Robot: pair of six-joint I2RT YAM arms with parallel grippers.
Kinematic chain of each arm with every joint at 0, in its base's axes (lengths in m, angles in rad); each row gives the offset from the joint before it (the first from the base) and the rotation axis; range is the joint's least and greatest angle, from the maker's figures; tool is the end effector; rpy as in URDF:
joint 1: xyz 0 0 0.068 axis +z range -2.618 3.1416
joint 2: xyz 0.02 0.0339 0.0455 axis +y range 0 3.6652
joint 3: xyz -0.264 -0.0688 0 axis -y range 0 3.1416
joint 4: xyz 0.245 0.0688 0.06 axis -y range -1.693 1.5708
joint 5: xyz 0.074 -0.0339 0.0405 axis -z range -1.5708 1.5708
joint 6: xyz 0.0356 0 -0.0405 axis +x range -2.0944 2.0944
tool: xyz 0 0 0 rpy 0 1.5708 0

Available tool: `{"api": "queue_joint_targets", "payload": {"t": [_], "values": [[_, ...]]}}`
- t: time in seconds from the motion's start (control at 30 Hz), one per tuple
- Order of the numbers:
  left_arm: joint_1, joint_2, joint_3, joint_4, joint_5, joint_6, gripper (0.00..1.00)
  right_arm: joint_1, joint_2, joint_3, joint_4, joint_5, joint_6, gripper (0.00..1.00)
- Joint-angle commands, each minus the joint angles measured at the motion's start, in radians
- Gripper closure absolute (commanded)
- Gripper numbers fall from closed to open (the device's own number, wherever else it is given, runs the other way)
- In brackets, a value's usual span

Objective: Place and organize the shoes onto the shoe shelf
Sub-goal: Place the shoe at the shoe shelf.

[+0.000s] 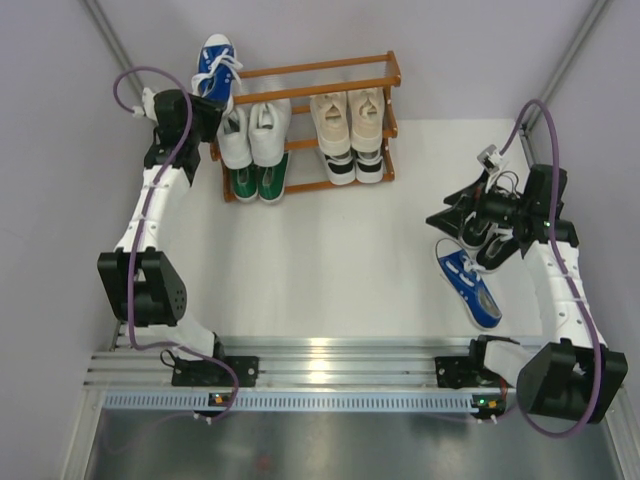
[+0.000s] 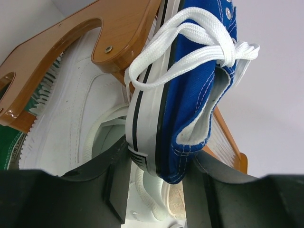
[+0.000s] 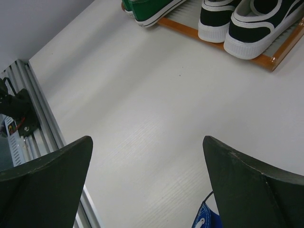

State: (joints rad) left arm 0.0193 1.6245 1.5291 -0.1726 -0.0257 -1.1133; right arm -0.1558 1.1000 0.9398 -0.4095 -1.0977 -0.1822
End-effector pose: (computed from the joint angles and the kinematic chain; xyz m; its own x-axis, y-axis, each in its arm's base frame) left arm 0.3894 0.0084 0.3845 -0.0774 -0.8985 -0.4320 -0.2570 0.4367 -0.8621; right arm 0.2298 -0.0040 0.3203 -0.4027 -0.0203 -0.9151 -0.7553 0.5722 0.3196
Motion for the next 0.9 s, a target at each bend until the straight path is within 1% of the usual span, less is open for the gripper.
{"api": "queue_joint_targets", "payload": {"t": [0.0,0.07,0.1,0.13,0.17,0.2,0.23,0.3,0.33,0.67,0.87], "values": [[0.007,-0.008,0.057,0.085,0.010,-0.008,0.56,-0.019,-0.035,-0.006,0.043,-0.031,-0.007,0.01],[0.007,-0.012,0.066,0.073,0.018,0.003,0.43,-0.021,-0.034,-0.006,0.043,-0.033,-0.007,0.01],[0.007,-0.015,0.069,0.070,0.020,0.015,0.30,-0.022,-0.035,-0.004,0.043,-0.033,-0.007,0.01],[0.008,-0.018,0.071,0.068,0.053,0.023,0.27,-0.024,-0.035,-0.006,0.041,-0.033,-0.008,0.01],[0.008,-0.026,0.071,0.062,0.062,0.029,0.20,-0.025,-0.035,-0.006,0.041,-0.034,-0.007,0.00],[0.008,-0.031,0.071,0.058,0.069,0.039,0.17,-0.027,-0.037,-0.006,0.041,-0.033,-0.008,0.01],[0.010,-0.032,0.071,0.050,0.084,0.046,0.10,-0.030,-0.038,-0.006,0.043,-0.033,-0.008,0.01],[0.013,-0.048,0.068,0.035,0.095,0.059,0.06,-0.033,-0.038,-0.006,0.043,-0.033,-0.008,0.01],[0.014,-0.055,0.060,0.030,0.104,0.064,0.02,-0.033,-0.038,-0.007,0.043,-0.033,-0.007,0.01],[0.024,-0.130,-0.001,0.015,0.213,0.099,0.02,-0.045,-0.046,-0.010,0.044,-0.033,-0.008,0.00],[0.027,-0.196,-0.084,-0.013,0.244,0.098,0.02,-0.048,-0.048,-0.006,0.032,-0.024,-0.019,0.01]]}}
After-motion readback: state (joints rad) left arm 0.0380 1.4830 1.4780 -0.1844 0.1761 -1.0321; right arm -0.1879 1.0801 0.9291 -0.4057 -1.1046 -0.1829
